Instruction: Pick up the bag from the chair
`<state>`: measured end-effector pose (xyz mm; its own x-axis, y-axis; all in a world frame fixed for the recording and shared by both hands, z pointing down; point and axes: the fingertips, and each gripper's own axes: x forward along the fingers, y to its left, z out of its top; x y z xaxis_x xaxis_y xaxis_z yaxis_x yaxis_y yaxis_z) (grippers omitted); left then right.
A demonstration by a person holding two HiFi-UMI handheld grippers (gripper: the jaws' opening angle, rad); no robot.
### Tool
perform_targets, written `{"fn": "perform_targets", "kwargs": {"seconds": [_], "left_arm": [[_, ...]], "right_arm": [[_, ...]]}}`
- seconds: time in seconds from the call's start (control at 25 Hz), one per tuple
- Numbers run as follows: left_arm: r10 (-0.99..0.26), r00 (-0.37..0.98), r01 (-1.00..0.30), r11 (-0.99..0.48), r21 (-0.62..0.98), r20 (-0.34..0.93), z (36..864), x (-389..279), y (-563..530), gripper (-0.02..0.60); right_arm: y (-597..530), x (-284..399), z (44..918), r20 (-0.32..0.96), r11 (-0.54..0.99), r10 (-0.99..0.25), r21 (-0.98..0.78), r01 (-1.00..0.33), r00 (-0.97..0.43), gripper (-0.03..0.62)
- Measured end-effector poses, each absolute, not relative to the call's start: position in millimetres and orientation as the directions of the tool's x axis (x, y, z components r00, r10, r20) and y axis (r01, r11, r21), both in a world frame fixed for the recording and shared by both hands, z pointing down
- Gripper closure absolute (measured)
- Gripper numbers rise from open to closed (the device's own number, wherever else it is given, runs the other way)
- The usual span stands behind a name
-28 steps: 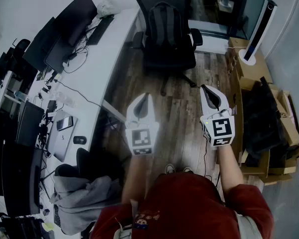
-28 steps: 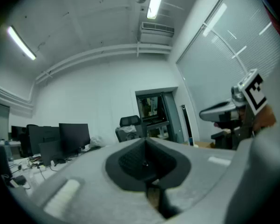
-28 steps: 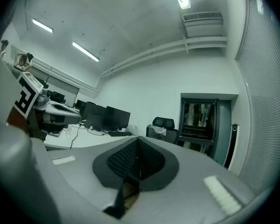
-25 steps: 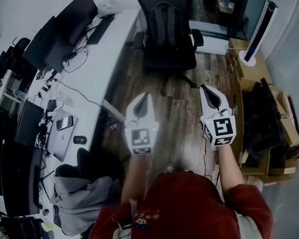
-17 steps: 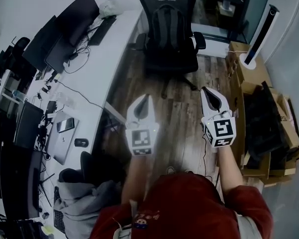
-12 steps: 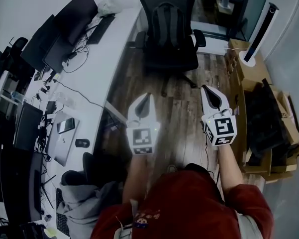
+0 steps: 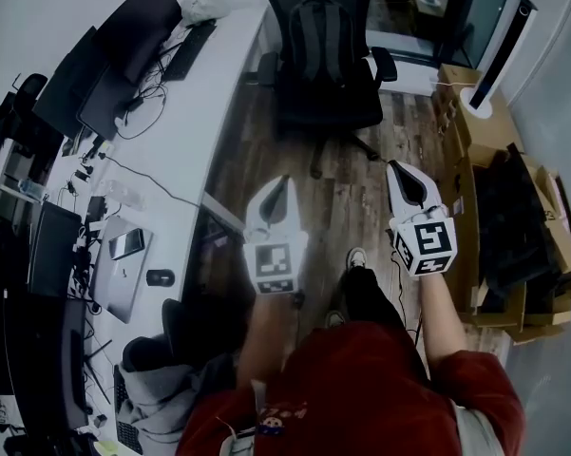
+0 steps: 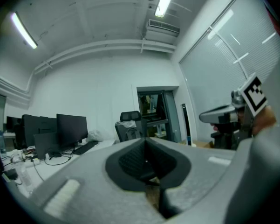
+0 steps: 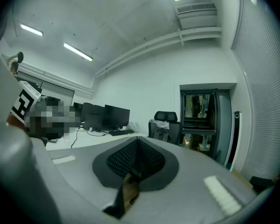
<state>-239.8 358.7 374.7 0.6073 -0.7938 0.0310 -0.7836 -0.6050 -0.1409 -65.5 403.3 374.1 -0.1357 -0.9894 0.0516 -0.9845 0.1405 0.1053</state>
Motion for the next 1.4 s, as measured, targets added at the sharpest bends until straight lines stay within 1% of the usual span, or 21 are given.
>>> {"fn": "perform_targets", "kwargs": {"seconds": [0.4, 0.6, 0.96, 1.2, 1.4], "left_arm": [[-0.799, 0.597, -0.782, -0.599, -0.169, 0.068, 387.3, -198.3, 279.6, 0.584], [-0.793, 0.6, -0.771, -0.608, -0.189, 0.106, 382.8, -164.4, 228.2, 0.584], [-0.791, 0.598, -0.766, -0.612, -0.198, 0.13, 377.1, -102.0, 136.3, 0.584], [-0.794, 0.594, -0.767, -0.607, -0.208, 0.129, 375.3, -66.8, 89.4, 0.584], [-0.797, 0.591, -0.771, -0.604, -0.204, 0.123, 370.2, -50.5, 57.5, 0.584]], "right_arm": [[320.6, -16.9, 384.0, 0.048, 0.142, -0.989, 0.069, -0.987, -0.139, 0.592], [267.2, 16.8, 385.4, 0.065, 0.151, -0.987, 0.054, -0.987, -0.148, 0.592], [175.5, 89.2, 381.0, 0.067, 0.16, -0.985, 0.042, -0.986, -0.157, 0.592], [127.0, 123.0, 380.7, 0.065, 0.178, -0.982, 0.044, -0.983, -0.175, 0.592], [92.9, 135.8, 376.0, 0.066, 0.196, -0.979, 0.056, -0.979, -0.192, 0.592]]}}
